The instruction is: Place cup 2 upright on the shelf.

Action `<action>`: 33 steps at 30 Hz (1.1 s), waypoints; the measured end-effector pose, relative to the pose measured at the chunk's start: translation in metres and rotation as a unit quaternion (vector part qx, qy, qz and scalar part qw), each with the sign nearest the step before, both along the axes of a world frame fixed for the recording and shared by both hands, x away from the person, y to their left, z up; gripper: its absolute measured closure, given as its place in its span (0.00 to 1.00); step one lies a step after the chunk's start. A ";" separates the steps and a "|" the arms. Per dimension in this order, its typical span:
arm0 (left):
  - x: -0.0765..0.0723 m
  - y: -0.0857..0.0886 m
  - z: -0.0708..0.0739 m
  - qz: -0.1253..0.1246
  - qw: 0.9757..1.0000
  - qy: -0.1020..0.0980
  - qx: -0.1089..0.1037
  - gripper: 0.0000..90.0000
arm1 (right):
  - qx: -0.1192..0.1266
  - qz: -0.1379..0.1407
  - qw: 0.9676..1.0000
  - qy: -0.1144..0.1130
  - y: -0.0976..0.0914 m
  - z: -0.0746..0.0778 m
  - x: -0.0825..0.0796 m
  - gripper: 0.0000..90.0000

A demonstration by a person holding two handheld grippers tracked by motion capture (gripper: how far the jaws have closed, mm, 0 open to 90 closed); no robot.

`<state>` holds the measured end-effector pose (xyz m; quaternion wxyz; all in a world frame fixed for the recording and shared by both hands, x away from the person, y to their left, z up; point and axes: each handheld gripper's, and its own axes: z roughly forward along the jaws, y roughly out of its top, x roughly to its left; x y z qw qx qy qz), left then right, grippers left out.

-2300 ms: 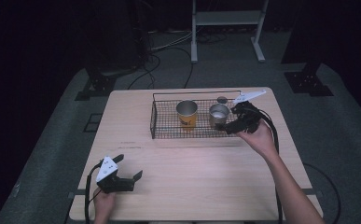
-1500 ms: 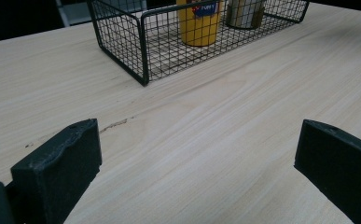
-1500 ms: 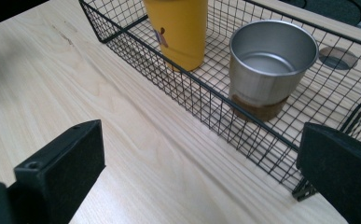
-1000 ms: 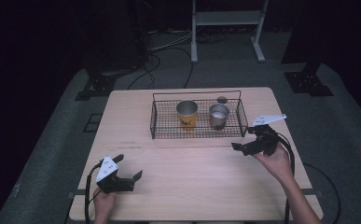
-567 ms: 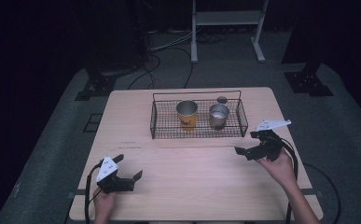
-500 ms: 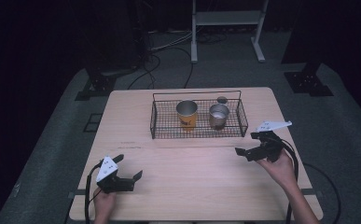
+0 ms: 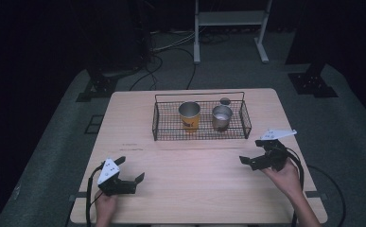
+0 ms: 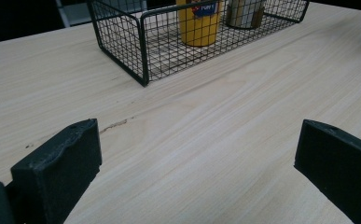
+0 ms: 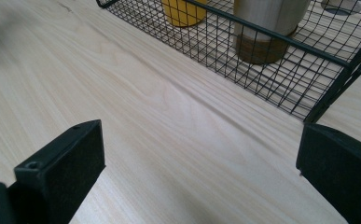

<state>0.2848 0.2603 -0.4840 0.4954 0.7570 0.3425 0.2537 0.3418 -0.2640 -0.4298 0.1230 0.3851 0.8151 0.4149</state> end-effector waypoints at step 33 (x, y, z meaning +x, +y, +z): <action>0.000 0.000 0.000 0.001 1.000 0.001 -0.001 0.00 | -0.002 -0.021 1.000 0.002 -0.016 -0.024 -0.032 0.00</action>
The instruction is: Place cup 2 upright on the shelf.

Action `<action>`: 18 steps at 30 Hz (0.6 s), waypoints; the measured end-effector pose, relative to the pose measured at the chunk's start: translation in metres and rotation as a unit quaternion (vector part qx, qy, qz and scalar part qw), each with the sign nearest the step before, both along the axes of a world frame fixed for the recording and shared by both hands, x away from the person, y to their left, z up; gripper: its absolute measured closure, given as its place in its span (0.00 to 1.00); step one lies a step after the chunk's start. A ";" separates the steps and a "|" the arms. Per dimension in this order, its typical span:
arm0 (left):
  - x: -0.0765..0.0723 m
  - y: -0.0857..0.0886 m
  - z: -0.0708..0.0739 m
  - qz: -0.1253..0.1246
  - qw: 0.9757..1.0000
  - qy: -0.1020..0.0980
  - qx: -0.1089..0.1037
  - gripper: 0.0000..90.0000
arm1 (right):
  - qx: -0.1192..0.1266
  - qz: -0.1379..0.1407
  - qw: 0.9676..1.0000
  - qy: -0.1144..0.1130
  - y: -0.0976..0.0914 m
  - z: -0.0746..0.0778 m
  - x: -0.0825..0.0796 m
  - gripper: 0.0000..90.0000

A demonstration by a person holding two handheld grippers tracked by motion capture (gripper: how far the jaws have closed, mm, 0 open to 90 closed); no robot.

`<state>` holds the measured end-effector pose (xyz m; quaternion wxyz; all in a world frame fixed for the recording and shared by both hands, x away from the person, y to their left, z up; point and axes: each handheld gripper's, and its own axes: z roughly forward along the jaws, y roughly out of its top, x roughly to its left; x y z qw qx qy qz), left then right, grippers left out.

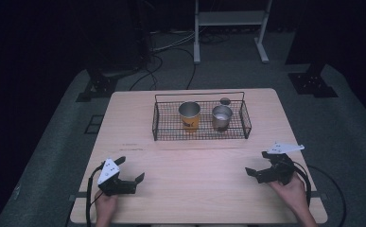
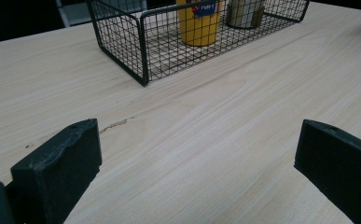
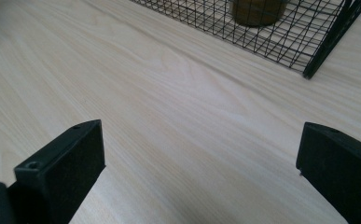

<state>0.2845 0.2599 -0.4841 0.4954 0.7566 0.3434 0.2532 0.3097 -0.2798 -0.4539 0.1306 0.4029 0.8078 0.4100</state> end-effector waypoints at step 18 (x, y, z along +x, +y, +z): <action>0.000 0.000 0.000 0.000 1.000 0.001 0.000 0.00 | 0.013 -0.022 1.000 -0.005 -0.011 -0.015 -0.018 0.00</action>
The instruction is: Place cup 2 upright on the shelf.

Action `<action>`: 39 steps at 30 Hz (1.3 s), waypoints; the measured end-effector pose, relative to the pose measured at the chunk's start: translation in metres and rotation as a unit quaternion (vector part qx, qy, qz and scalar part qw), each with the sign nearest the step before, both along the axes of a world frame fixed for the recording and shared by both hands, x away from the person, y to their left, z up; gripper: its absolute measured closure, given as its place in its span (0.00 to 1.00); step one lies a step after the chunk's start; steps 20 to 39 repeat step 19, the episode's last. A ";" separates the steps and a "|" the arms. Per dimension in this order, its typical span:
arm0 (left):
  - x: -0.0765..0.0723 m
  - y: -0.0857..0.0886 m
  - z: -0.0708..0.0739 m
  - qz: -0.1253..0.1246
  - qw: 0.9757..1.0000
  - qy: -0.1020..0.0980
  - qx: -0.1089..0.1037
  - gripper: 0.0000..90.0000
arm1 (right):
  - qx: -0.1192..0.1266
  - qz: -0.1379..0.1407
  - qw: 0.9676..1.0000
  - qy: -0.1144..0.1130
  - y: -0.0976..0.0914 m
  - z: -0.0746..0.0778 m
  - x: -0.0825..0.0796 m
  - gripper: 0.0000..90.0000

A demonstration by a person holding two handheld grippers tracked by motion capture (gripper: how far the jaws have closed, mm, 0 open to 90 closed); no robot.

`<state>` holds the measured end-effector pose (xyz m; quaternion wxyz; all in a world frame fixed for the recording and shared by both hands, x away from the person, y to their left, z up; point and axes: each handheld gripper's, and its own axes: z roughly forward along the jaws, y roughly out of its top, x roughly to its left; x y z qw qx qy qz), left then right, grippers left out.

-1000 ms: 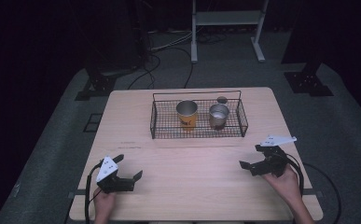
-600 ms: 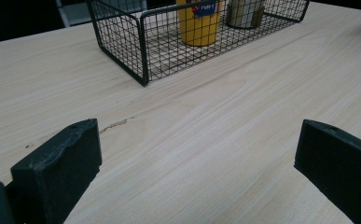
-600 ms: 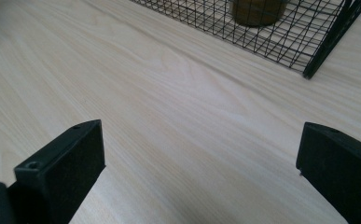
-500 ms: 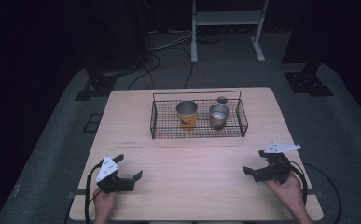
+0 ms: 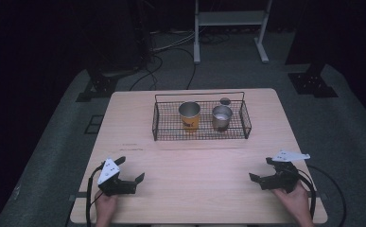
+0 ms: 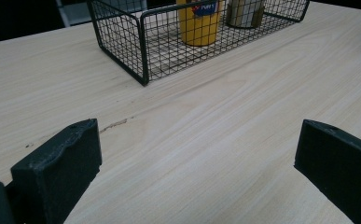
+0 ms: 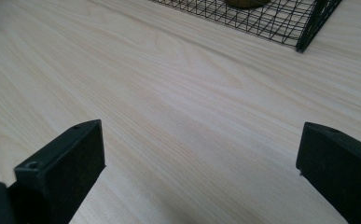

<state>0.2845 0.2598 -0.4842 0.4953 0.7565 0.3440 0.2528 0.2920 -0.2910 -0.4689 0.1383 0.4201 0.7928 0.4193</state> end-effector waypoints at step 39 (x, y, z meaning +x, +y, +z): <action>0.000 0.000 0.000 0.000 1.000 0.001 0.002 0.00 | 0.010 -0.060 0.997 -0.042 -0.011 -0.012 -0.029 0.00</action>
